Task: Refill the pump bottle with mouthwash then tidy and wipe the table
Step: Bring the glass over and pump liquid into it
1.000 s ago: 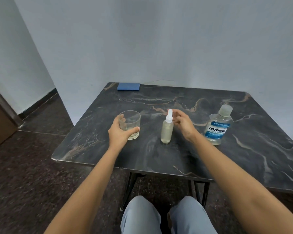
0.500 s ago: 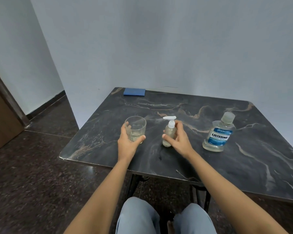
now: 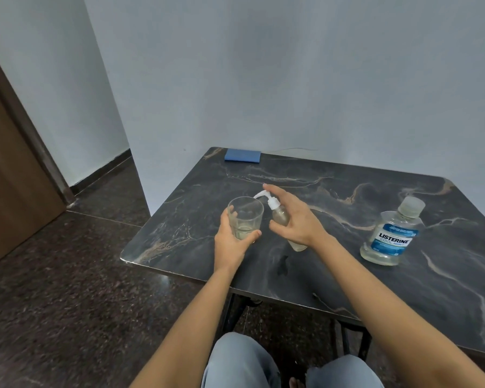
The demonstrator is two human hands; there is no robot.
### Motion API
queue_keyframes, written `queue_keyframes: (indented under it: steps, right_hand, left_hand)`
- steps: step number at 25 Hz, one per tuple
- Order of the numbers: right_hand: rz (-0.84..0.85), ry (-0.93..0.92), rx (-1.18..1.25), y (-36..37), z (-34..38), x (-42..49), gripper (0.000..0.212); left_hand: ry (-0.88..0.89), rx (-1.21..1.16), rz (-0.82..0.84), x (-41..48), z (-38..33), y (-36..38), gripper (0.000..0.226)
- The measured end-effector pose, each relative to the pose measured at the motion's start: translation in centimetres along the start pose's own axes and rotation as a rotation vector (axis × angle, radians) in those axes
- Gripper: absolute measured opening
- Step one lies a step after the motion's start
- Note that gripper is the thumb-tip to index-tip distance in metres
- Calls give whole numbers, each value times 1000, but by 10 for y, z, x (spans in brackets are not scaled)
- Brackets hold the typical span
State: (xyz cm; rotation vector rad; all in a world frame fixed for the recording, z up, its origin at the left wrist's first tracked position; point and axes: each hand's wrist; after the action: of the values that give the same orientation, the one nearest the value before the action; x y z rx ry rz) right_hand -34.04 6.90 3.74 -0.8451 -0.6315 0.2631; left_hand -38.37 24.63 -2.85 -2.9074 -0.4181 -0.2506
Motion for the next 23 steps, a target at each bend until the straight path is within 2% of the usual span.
queue_keyframes:
  steps: [7,14,23]
  right_hand:
    - [36,-46,-59,5,7,7,58]
    - [73,-29,-114,4,7,7,70]
    - [55,-9,-183,12,6,5,61]
  left_hand:
    - [9,4,1,1,1,0,92]
    - [16,3,1,-1,1,0,92]
    - [17,24,-6,1,4,0,92]
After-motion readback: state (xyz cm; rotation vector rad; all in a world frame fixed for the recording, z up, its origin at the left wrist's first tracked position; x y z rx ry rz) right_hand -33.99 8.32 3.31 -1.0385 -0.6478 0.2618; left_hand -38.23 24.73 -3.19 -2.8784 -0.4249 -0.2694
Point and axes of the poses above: each hand's wrist, its own x-axis towards the middle knuckle, its own y-axis out of the palm, z = x × y, and after that the axes turned 2 degrees about -x, right-handed
